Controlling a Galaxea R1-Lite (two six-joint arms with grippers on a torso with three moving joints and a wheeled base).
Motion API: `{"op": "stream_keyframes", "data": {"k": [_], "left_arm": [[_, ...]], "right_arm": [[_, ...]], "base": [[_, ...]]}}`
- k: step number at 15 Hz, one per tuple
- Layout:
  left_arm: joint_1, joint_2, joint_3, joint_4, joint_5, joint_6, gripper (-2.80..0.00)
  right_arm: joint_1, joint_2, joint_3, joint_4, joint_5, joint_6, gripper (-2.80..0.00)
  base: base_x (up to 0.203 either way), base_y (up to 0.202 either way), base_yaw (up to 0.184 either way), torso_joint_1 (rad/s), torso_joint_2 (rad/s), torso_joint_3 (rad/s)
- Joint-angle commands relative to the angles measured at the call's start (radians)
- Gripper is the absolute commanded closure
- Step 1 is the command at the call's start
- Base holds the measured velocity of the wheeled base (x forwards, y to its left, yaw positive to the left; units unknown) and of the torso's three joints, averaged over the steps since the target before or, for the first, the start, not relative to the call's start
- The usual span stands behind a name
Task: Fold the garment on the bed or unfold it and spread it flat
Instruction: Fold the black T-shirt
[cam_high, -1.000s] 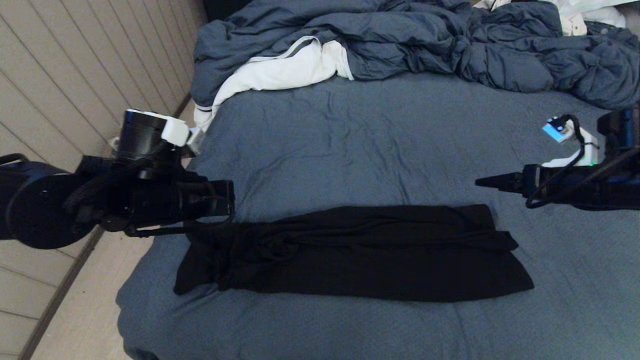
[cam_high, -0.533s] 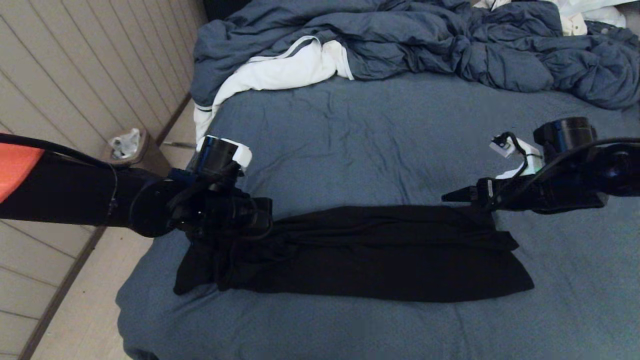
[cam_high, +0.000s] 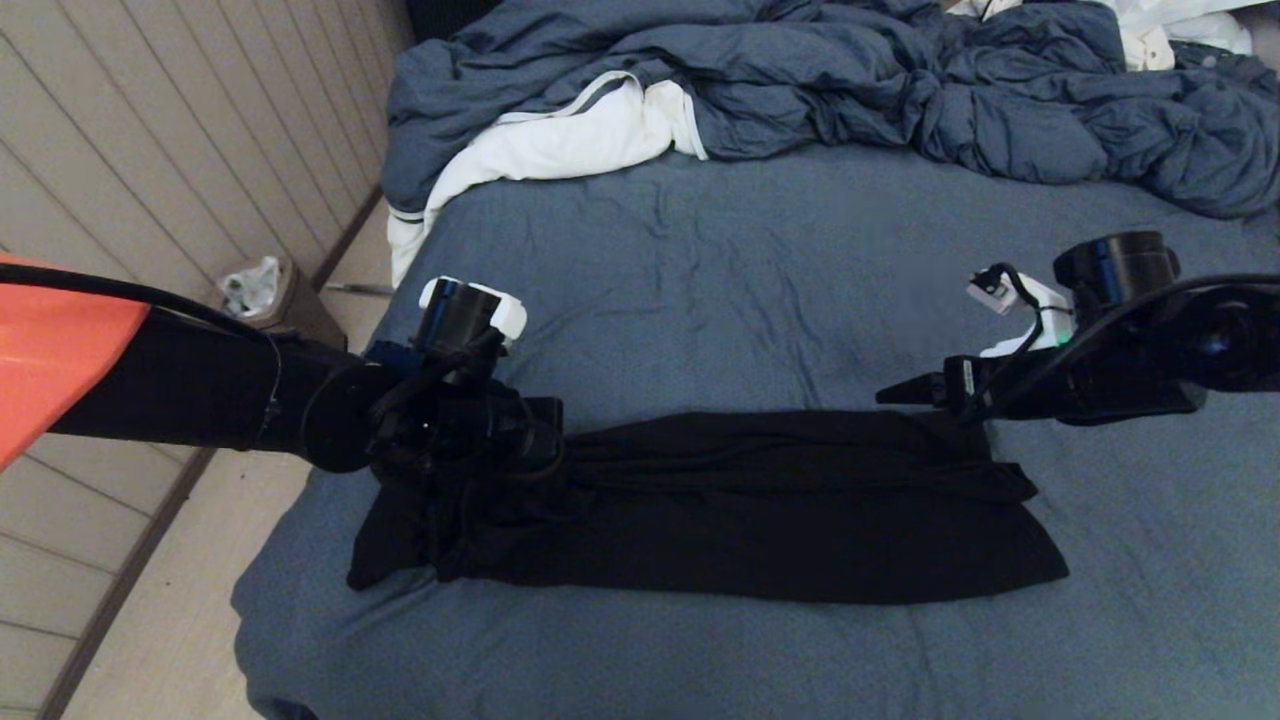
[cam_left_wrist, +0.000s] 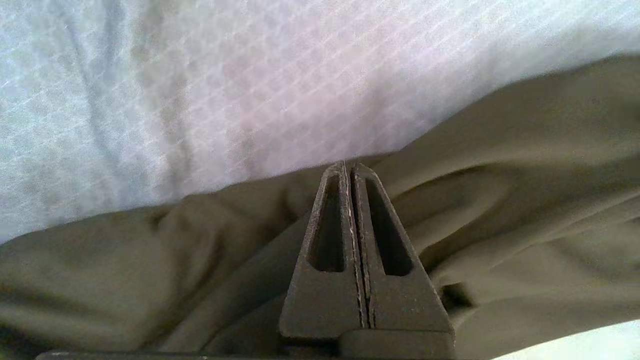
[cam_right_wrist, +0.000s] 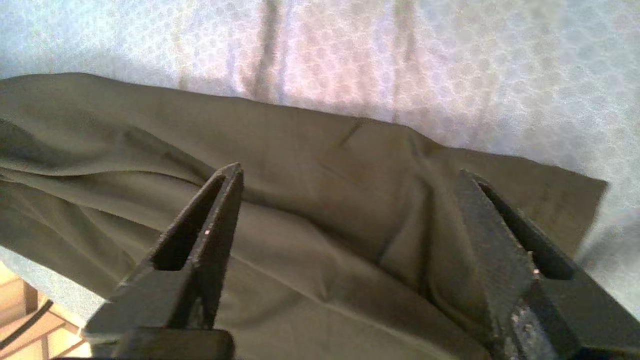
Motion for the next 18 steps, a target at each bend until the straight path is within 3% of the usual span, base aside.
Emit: {"op": "stream_keyframes", "data": {"k": [1,10,11,18], "left_arm": [[0.000,0.002,-0.019,0.000,0.001,-0.018,0.00],[-0.005,0.002,-0.011,0.001,0.001,-0.022,0.00],[-0.006,0.002,-0.011,0.001,0.001,-0.023,0.00],[-0.019,0.011,-0.008,0.001,-0.004,-0.068,0.00]], "right_arm": [[-0.003,-0.011,0.008,0.001,0.004,0.002,-2.80],[-0.014,-0.033,0.050,-0.017,-0.014,-0.012,-2.80],[-0.014,-0.043,0.066,-0.019,-0.017,-0.013,0.00],[-0.022,-0.107,0.174,-0.081,-0.036,0.002,0.00]], "base": [[0.000,0.000,0.000,0.000,0.00,0.000],[0.000,0.000,0.000,0.000,0.00,0.000],[0.000,0.000,0.000,0.000,0.00,0.000],[0.000,0.000,0.000,0.000,0.00,0.000]]}}
